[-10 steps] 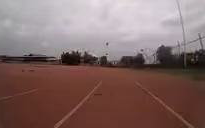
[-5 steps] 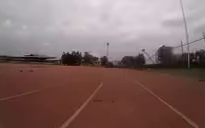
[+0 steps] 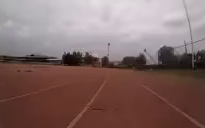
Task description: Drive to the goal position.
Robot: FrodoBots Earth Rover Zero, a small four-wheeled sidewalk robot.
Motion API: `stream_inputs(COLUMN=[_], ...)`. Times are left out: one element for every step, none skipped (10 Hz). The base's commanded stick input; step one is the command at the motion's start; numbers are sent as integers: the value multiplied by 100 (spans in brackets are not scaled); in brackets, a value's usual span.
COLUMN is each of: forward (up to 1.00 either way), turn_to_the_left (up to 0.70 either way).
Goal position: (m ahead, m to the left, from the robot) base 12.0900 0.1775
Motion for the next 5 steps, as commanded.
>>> stream_inputs(forward=[70, 70, 70, 70, 70], turn_to_the_left=[0, 0, 0, 0, 0])
